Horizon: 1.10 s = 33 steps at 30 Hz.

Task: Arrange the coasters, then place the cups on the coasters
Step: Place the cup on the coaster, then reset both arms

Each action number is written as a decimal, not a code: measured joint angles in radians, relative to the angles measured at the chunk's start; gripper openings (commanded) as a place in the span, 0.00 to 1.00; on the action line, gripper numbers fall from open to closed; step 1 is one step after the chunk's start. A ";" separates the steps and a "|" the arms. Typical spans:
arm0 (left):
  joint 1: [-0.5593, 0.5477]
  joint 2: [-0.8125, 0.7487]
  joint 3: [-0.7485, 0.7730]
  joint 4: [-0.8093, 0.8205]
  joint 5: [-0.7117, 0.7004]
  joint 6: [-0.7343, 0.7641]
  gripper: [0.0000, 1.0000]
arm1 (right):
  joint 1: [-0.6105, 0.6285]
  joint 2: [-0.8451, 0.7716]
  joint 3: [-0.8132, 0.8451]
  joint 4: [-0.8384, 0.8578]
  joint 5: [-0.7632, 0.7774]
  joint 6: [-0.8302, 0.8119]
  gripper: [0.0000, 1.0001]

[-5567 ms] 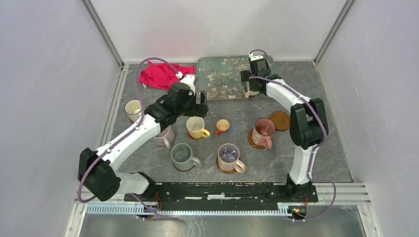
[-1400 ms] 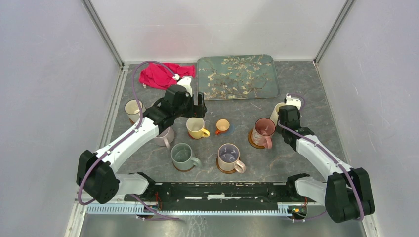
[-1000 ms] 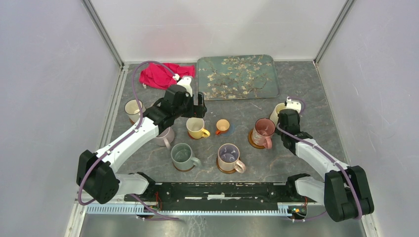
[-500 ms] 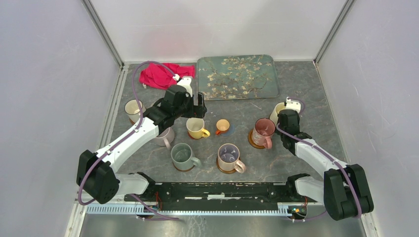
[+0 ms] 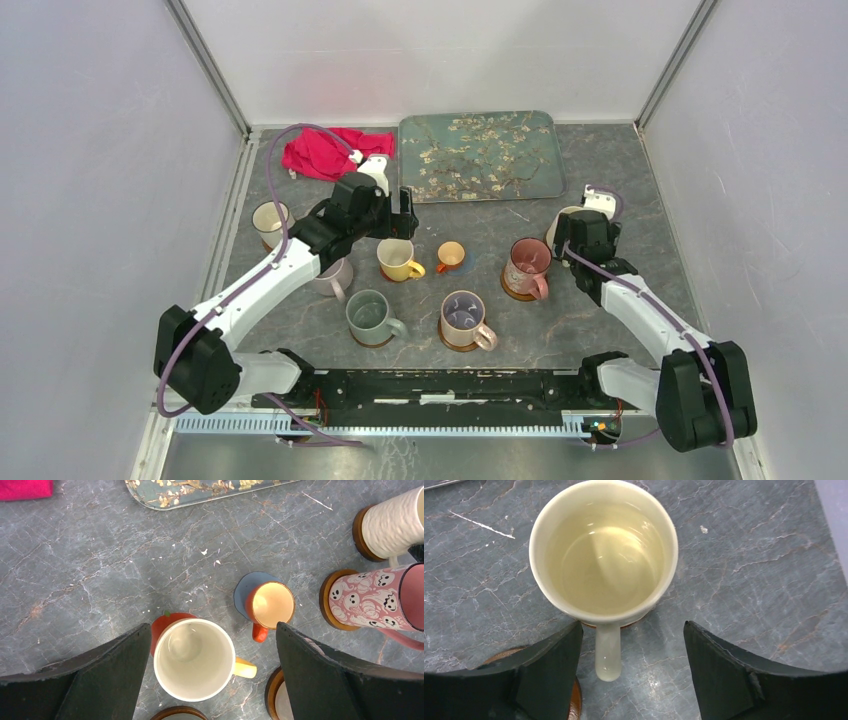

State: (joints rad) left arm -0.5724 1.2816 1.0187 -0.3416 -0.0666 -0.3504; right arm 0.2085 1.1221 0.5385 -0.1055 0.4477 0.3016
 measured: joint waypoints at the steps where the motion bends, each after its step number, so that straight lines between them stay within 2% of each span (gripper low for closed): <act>1: 0.000 -0.003 0.000 0.000 0.000 0.000 1.00 | 0.000 -0.005 0.008 -0.013 0.007 -0.003 0.85; 8: 0.000 -0.013 0.003 -0.002 0.009 0.000 1.00 | 0.000 -0.047 0.070 -0.107 0.062 -0.024 0.98; 16: 0.000 -0.035 0.046 -0.026 0.017 0.000 1.00 | 0.000 -0.071 0.202 -0.170 0.065 -0.050 0.98; 23: 0.000 -0.099 0.100 -0.034 -0.004 0.000 1.00 | 0.011 -0.075 0.320 -0.193 -0.056 -0.056 0.98; 33: 0.000 -0.194 0.160 -0.090 -0.089 -0.001 1.00 | 0.165 -0.076 0.465 -0.204 -0.164 -0.057 0.98</act>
State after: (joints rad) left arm -0.5728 1.0874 1.1790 -0.4316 -0.1558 -0.3511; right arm 0.3737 1.0458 1.0039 -0.3092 0.2836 0.2443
